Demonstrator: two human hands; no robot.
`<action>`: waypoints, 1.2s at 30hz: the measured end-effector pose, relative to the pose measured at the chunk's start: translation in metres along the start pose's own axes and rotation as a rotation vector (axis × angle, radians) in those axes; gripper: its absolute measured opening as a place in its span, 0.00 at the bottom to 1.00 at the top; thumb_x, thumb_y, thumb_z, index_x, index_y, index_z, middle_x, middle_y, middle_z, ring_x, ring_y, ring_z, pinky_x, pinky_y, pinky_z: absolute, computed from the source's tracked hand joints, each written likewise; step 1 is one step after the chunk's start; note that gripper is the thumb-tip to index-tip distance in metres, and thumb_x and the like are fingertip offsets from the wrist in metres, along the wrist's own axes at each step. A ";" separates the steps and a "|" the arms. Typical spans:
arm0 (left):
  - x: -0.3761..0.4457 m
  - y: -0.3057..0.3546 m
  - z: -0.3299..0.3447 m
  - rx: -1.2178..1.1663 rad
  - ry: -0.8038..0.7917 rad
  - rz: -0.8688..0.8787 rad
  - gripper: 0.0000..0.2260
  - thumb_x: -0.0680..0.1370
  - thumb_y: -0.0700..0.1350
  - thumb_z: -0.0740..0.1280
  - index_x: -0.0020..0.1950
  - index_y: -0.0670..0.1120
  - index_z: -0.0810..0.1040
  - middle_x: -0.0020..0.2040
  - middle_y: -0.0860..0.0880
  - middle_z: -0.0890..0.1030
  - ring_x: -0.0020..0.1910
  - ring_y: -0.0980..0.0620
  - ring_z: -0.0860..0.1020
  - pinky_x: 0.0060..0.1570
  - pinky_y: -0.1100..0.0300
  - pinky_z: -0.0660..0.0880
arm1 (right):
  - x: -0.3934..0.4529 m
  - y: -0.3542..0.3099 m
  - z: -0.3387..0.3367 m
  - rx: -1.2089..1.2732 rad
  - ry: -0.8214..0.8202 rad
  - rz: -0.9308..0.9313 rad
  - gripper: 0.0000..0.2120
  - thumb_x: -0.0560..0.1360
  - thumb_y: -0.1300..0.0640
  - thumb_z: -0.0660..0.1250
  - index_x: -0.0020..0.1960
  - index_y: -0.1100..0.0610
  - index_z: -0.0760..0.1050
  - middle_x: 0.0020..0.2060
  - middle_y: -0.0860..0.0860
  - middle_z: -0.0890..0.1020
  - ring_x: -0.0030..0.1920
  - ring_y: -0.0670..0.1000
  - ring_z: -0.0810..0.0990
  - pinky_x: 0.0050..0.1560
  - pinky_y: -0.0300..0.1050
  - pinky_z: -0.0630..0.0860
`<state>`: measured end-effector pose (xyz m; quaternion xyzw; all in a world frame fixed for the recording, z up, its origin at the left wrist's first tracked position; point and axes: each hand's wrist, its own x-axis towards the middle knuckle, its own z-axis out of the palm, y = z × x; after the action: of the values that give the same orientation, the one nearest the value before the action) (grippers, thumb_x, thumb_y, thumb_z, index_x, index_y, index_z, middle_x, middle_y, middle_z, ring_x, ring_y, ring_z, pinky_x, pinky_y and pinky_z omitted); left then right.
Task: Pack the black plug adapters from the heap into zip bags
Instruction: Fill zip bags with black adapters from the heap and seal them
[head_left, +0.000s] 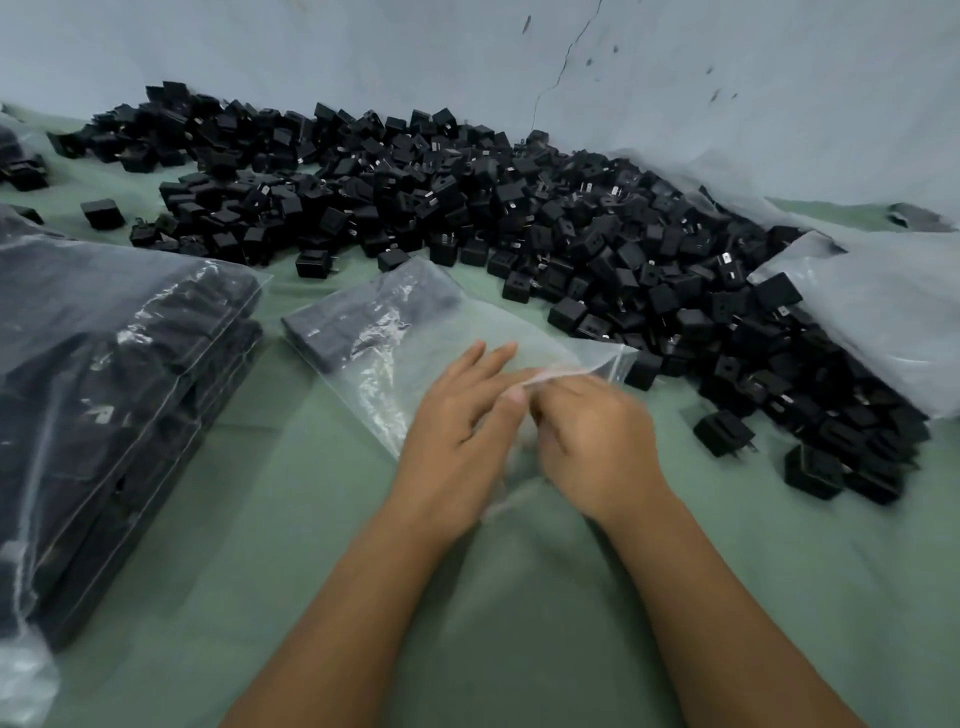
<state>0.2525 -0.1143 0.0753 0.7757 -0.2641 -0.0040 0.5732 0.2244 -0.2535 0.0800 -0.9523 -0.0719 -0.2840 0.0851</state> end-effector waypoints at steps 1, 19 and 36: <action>0.000 0.000 -0.001 -0.012 -0.001 -0.028 0.12 0.80 0.53 0.58 0.58 0.66 0.77 0.71 0.61 0.70 0.74 0.68 0.59 0.69 0.73 0.54 | -0.004 0.006 -0.003 -0.029 0.122 0.051 0.07 0.68 0.66 0.59 0.36 0.63 0.75 0.33 0.56 0.76 0.35 0.56 0.74 0.31 0.47 0.70; -0.008 -0.001 -0.010 -0.139 -0.034 -0.236 0.11 0.82 0.51 0.61 0.55 0.57 0.84 0.66 0.62 0.76 0.69 0.65 0.68 0.67 0.66 0.61 | -0.040 0.003 -0.027 0.454 0.402 0.409 0.08 0.70 0.53 0.66 0.49 0.48 0.72 0.40 0.43 0.77 0.38 0.43 0.75 0.38 0.33 0.70; -0.006 0.004 -0.005 -0.284 0.157 -0.165 0.12 0.83 0.43 0.60 0.53 0.45 0.83 0.50 0.57 0.83 0.49 0.71 0.79 0.48 0.74 0.74 | -0.031 -0.007 -0.019 0.612 -0.200 0.272 0.12 0.65 0.59 0.59 0.37 0.50 0.80 0.39 0.43 0.80 0.49 0.45 0.76 0.52 0.43 0.73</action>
<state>0.2476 -0.1081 0.0785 0.7038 -0.1508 -0.0279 0.6937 0.1873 -0.2536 0.0790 -0.9066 -0.0341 -0.1407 0.3964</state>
